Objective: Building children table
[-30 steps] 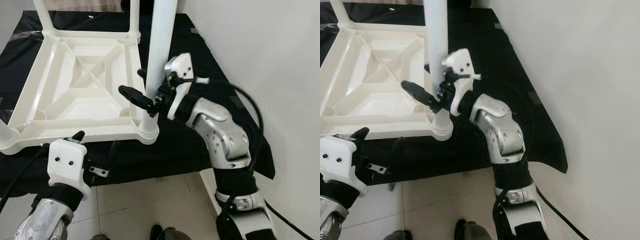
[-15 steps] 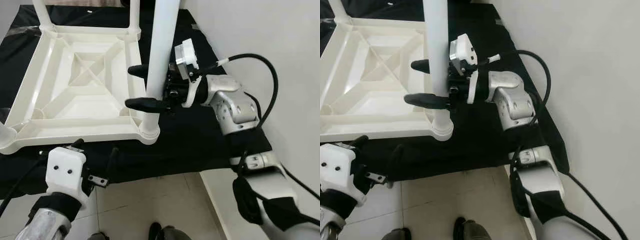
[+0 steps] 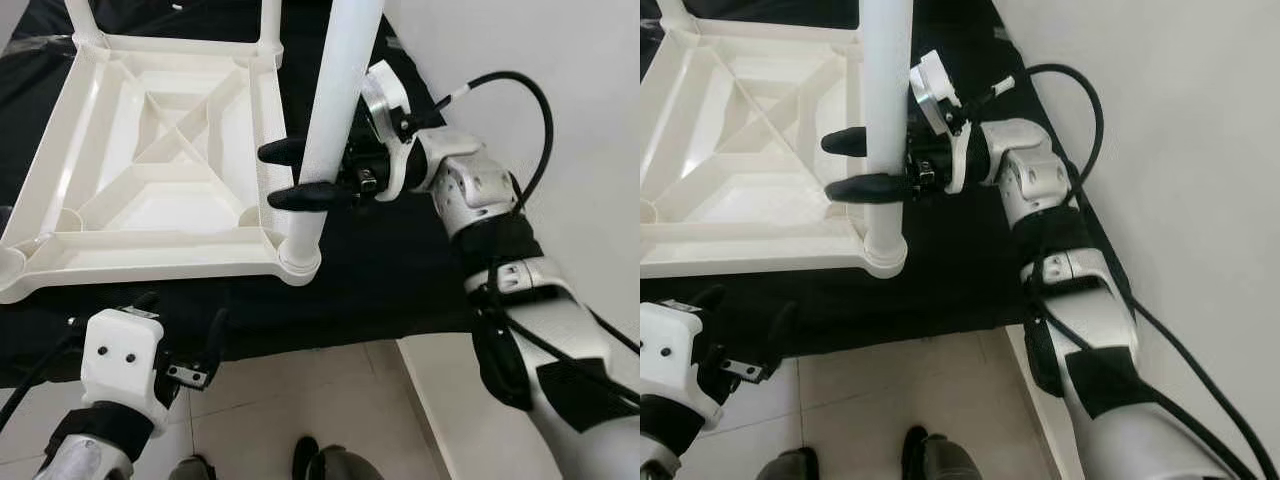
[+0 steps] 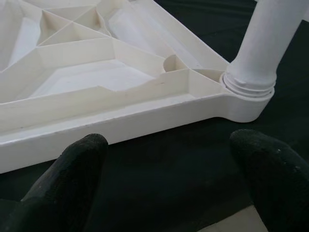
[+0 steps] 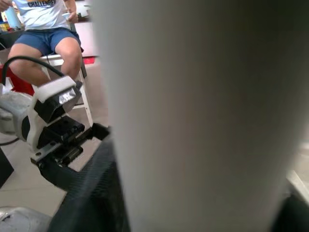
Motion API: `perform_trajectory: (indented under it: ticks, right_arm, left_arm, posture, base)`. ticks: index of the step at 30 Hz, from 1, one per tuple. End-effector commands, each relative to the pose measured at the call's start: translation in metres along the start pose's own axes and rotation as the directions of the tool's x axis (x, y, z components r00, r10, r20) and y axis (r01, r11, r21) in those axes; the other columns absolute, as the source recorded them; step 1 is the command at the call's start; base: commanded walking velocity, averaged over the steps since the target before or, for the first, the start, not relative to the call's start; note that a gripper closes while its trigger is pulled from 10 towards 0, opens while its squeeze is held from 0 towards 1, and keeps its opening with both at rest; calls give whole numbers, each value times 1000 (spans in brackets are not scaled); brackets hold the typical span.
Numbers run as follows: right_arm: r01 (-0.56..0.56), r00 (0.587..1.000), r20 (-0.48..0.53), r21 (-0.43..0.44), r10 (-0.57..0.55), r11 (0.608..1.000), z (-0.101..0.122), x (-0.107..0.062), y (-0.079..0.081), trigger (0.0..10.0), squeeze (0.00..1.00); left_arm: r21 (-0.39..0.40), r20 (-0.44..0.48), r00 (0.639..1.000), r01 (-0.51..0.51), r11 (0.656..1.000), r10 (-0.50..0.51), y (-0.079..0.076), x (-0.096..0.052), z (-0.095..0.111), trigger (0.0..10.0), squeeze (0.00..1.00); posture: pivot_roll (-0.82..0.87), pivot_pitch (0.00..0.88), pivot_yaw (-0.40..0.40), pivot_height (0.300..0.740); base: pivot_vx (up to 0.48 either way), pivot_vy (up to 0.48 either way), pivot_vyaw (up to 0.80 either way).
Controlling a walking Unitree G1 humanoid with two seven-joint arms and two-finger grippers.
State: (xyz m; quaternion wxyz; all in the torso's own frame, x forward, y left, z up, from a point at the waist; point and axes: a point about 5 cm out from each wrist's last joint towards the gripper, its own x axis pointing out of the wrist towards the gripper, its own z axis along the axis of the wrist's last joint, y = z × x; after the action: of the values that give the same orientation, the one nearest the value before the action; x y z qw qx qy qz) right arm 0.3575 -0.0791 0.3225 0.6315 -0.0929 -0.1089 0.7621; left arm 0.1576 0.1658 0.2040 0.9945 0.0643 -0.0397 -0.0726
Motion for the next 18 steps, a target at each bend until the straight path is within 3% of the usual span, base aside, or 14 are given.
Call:
perform_trajectory:
  ticks: [1, 4, 6, 8, 9, 10, 11, 13, 14, 15, 16, 17, 18]
  right_arm:
    - [1, 1000, -8, -13, -1, 1000, -1, -6, 1, 0, 0]
    - [17, 1000, -25, -18, -18, 1000, -4, -11, 1, 0, 0]
    - [138, 984, -104, -59, -143, 989, -11, -25, 0, 0, 0]
    - [413, 889, -193, -58, -416, 909, -27, -35, -5, 0, 0]
    - [413, 889, -193, -58, -416, 909, -27, -35, -5, 0, 0]
    - [474, 854, -213, -59, -475, 878, -31, -38, -6, 0, 0]
    - [748, 633, -257, -41, -731, 662, -56, -26, 2, 3020, 0]
    - [748, 633, -257, -41, -731, 662, -56, -26, 2, 3020, 0]
    - [850, 504, -297, -1, -811, 527, -79, -2, 33, 10000, 0]
    - [850, 504, -297, -1, -811, 527, -79, -2, 33, 10000, 0]
    - [947, 318, -344, 73, -883, 312, -91, 20, 75, 10000, 0]
    - [929, 370, -311, 101, -876, 356, -88, 35, 74, 10000, 0]
    - [929, 370, -311, 101, -876, 356, -88, 35, 74, 10000, 0]
  left_arm:
    - [15, -6, 1000, 5, 1000, -5, -1, -3, 2, 10000, 0]
    - [13, -4, 1000, 7, 1000, -7, -2, -2, 2, 10000, 0]
    - [7, 6, 1000, 11, 1000, -11, -3, 0, 3, 10000, 0]
    - [0, 13, 1000, 16, 1000, -16, -3, 2, 4, 10000, 0]
    - [0, 13, 1000, 16, 1000, -16, -3, 2, 4, 10000, 0]
    - [-1, 14, 1000, 17, 1000, -17, -4, 2, 3, 10000, 0]
    - [-3, 14, 1000, 21, 1000, -20, -3, 3, 3, 10000, 0]
    - [-3, 14, 1000, 21, 1000, -20, -3, 3, 3, 10000, 0]
    - [-2, 14, 1000, 24, 1000, -24, -3, 5, 3, 10000, 0]
    - [-2, 14, 1000, 24, 1000, -24, -3, 5, 3, 10000, 0]
    - [-6, 21, 999, 33, 999, -33, -2, 9, 2, 10000, 0]
    - [-13, 29, 999, 41, 999, -41, -4, 12, 3, 10000, 0]
    - [-13, 29, 999, 41, 999, -41, -4, 12, 3, 10000, 0]
  posture:
    - [160, 277, -181, 740]
    - [152, 272, -179, 740]
    - [136, 269, -179, 740]
    - [112, 263, -187, 740]
    - [112, 263, -187, 740]
    - [112, 263, -187, 740]
    - [97, 255, -183, 740]
    - [97, 255, -183, 740]
    - [100, 258, -163, 740]
    - [100, 258, -163, 740]
    - [74, 237, -139, 740]
    - [78, 233, -138, 740]
    - [78, 233, -138, 740]
  base:
    - [0, 0, 0]
    - [0, 0, 0]
    - [0, 0, 0]
    - [0, 0, 0]
    - [0, 0, 0]
    - [0, 0, 0]
    - [0, 0, 0]
    - [0, 0, 0]
    - [0, 0, 0]
    - [0, 0, 0]
    - [0, 0, 0]
    - [0, 0, 0]
    - [0, 0, 0]
